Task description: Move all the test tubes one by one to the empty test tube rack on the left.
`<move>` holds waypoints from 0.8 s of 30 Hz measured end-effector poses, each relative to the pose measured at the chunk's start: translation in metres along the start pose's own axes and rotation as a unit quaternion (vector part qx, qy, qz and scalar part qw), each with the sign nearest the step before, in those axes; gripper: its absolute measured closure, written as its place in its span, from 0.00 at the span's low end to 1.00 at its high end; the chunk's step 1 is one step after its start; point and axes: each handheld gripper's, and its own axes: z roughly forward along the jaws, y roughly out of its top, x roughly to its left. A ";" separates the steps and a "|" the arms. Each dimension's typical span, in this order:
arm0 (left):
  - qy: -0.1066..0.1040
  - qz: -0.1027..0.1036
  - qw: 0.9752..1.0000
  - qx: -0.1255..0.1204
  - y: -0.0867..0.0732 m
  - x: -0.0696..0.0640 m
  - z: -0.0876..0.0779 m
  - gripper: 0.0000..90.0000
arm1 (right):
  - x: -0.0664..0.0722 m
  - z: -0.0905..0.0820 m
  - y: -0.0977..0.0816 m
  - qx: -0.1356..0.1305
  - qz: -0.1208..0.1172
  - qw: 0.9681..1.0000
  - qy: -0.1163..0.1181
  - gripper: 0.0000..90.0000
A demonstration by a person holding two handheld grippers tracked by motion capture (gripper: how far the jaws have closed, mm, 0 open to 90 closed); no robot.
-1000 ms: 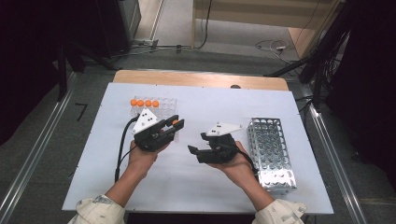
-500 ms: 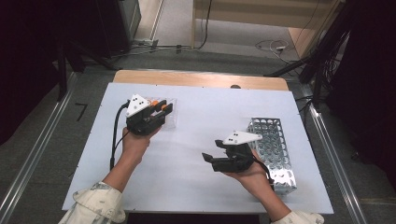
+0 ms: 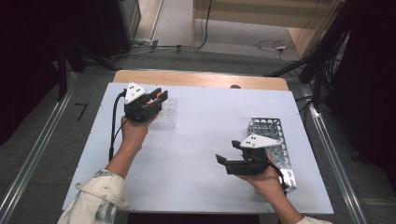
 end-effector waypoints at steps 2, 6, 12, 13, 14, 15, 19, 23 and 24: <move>0.002 -0.002 1.000 -0.001 0.001 0.001 0.002 0.78 | -0.001 -0.001 -0.001 0.001 -0.002 1.000 -0.001 0.22; 0.003 0.000 1.000 -0.003 0.003 0.001 0.007 0.78 | -0.002 -0.002 -0.003 0.004 -0.001 1.000 -0.004 0.22; 0.012 0.003 1.000 -0.004 0.002 0.004 0.018 0.78 | -0.004 -0.005 -0.006 0.001 0.002 1.000 -0.009 0.22; 0.015 0.004 1.000 -0.004 0.001 0.005 0.020 0.78 | -0.004 -0.005 -0.006 0.000 0.001 1.000 -0.010 0.22; 0.016 0.004 1.000 -0.003 0.001 0.006 0.021 0.78 | -0.005 -0.005 -0.007 0.001 0.001 1.000 -0.011 0.22; 0.017 0.003 1.000 -0.002 0.000 0.007 0.023 0.78 | -0.005 -0.005 -0.007 0.000 0.002 1.000 -0.011 0.22; 0.017 -0.001 1.000 0.004 -0.003 0.008 0.025 0.78 | -0.006 -0.007 -0.007 0.000 0.004 1.000 -0.011 0.22; 0.019 0.001 1.000 0.011 -0.009 0.007 0.026 0.78 | -0.006 -0.008 -0.007 -0.003 0.004 1.000 -0.012 0.22; 0.020 0.001 1.000 0.012 -0.013 0.007 0.027 0.78 | -0.006 -0.008 -0.007 -0.003 0.004 1.000 -0.013 0.22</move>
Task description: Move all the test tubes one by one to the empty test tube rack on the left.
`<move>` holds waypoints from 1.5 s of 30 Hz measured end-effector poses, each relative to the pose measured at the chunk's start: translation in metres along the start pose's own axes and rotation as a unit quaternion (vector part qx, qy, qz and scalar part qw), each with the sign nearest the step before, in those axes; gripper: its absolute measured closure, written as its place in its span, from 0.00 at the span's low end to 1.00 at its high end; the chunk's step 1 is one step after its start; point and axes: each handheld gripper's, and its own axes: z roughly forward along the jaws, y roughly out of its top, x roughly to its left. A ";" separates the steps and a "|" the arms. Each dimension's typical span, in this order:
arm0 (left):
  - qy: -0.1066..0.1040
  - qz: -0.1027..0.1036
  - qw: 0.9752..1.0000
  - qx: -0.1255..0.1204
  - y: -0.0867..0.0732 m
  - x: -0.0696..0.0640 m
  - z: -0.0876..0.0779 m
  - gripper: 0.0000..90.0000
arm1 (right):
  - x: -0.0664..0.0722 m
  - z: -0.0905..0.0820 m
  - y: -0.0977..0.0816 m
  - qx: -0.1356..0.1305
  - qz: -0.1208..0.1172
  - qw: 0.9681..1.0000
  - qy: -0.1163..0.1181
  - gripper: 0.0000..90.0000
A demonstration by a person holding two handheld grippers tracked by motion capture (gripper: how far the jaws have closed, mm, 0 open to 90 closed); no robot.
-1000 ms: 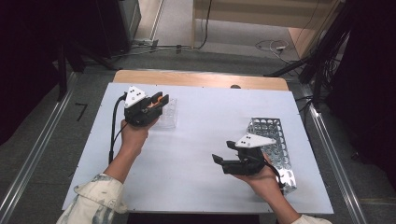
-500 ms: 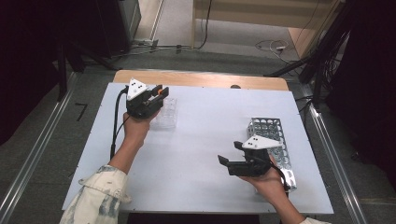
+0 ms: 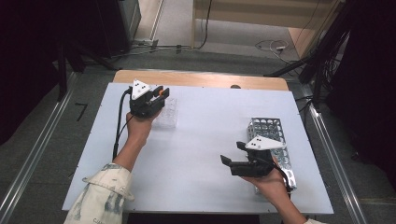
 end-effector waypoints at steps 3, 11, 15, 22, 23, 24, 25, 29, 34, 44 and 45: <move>0.004 0.001 1.000 0.009 -0.010 0.001 0.002 0.78 | 0.001 -0.001 0.000 -0.001 0.000 1.000 0.002 0.23; 0.011 0.003 1.000 0.019 -0.026 0.001 0.006 0.78 | 0.002 -0.001 0.000 -0.002 -0.001 1.000 0.000 0.23; 0.013 0.006 1.000 0.019 -0.026 0.001 0.006 0.77 | 0.002 0.000 -0.001 -0.001 0.001 1.000 0.001 0.23; 0.004 0.005 1.000 0.017 -0.024 0.001 0.003 0.64 | 0.000 0.000 -0.001 -0.002 0.002 1.000 -0.004 0.23; 0.004 0.005 1.000 0.016 -0.024 0.001 0.002 0.61 | 0.000 -0.001 -0.001 -0.003 0.002 1.000 -0.005 0.23; 0.004 0.005 1.000 0.016 -0.023 0.001 0.001 0.58 | -0.001 -0.001 -0.001 -0.003 0.002 1.000 -0.006 0.23; 0.002 0.004 1.000 0.014 -0.023 0.000 -0.001 0.55 | -0.001 -0.001 -0.001 -0.004 0.003 1.000 -0.007 0.23; 0.002 0.010 1.000 0.011 -0.020 -0.004 -0.009 0.39 | -0.004 -0.003 -0.001 -0.008 0.006 1.000 -0.011 0.23; 0.010 0.002 1.000 0.007 -0.023 -0.010 -0.024 0.25 | -0.008 -0.007 -0.002 -0.013 0.011 1.000 -0.018 0.22; 0.020 -0.011 1.000 0.021 -0.036 -0.016 -0.052 0.20 | -0.023 -0.016 -0.006 -0.029 0.022 0.998 -0.052 0.22; 0.023 -0.009 0.999 0.021 -0.038 -0.016 -0.056 0.20 | -0.024 -0.017 -0.006 -0.030 0.023 0.998 -0.053 0.22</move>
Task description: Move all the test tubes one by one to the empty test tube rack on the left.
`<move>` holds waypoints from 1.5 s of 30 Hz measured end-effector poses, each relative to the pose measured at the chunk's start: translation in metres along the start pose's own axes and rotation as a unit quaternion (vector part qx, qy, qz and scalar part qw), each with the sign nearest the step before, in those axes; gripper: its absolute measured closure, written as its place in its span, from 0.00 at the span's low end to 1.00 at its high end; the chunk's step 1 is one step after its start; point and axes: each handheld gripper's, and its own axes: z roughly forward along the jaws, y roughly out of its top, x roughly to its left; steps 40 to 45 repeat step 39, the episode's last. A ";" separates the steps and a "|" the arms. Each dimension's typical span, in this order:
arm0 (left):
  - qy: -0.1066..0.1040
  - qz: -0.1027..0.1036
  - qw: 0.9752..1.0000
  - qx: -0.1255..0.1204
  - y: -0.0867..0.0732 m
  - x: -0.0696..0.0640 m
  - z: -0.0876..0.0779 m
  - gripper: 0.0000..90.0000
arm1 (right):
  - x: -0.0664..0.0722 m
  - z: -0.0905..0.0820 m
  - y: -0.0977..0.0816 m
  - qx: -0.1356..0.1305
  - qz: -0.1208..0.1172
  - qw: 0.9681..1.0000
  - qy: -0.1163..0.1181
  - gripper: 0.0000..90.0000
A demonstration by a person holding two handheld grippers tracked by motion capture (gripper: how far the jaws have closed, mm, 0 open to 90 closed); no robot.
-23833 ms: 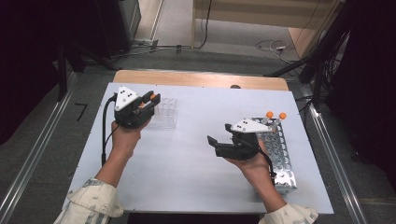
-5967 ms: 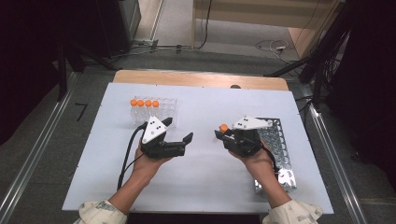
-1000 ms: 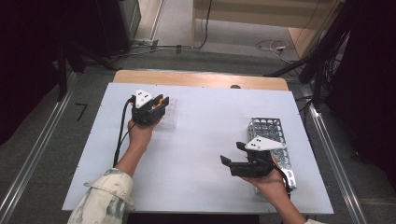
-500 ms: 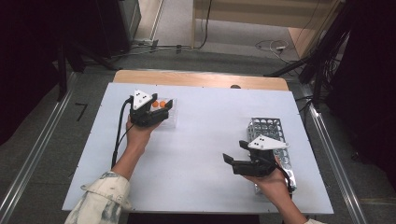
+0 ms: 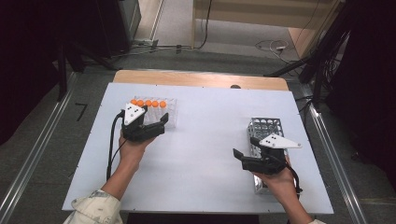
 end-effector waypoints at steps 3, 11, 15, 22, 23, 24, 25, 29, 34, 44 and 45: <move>0.007 0.001 1.000 0.000 -0.005 0.001 -0.010 0.20 | -0.004 -0.005 -0.002 -0.004 0.003 1.000 -0.009 0.22; 0.044 0.011 0.999 0.008 -0.026 0.014 -0.048 0.20 | -0.023 -0.027 -0.012 -0.023 0.015 0.998 -0.049 0.22; 0.067 0.008 0.998 0.012 -0.037 0.028 -0.069 0.19 | -0.039 -0.042 -0.022 -0.033 0.035 0.996 -0.072 0.22; 0.107 -0.004 0.994 0.021 -0.053 0.049 -0.103 0.18 | -0.060 -0.065 -0.040 -0.042 0.061 0.990 -0.121 0.22; 0.116 -0.005 0.993 0.023 -0.056 0.053 -0.107 0.18 | -0.063 -0.068 -0.043 -0.042 0.062 0.988 -0.132 0.22; 0.127 -0.007 0.992 0.025 -0.059 0.059 -0.112 0.18 | -0.066 -0.071 -0.046 -0.042 0.064 0.987 -0.140 0.22; 0.133 -0.010 0.991 0.025 -0.061 0.063 -0.115 0.18 | -0.070 -0.076 -0.050 -0.043 0.069 0.985 -0.151 0.22; 0.164 -0.028 0.985 0.037 -0.074 0.083 -0.126 0.18 | -0.083 -0.090 -0.065 -0.042 0.096 0.979 -0.174 0.22; 0.173 -0.038 0.983 0.051 -0.086 0.091 -0.132 0.18 | -0.095 -0.101 -0.083 -0.035 0.123 0.972 -0.197 0.22; 0.168 -0.045 0.983 0.052 -0.092 0.091 -0.135 0.17 | -0.102 -0.103 -0.092 -0.021 0.135 0.968 -0.212 0.22; 0.168 -0.045 0.983 0.052 -0.092 0.091 -0.135 0.17 | -0.102 -0.103 -0.092 -0.021 0.135 0.968 -0.212 0.22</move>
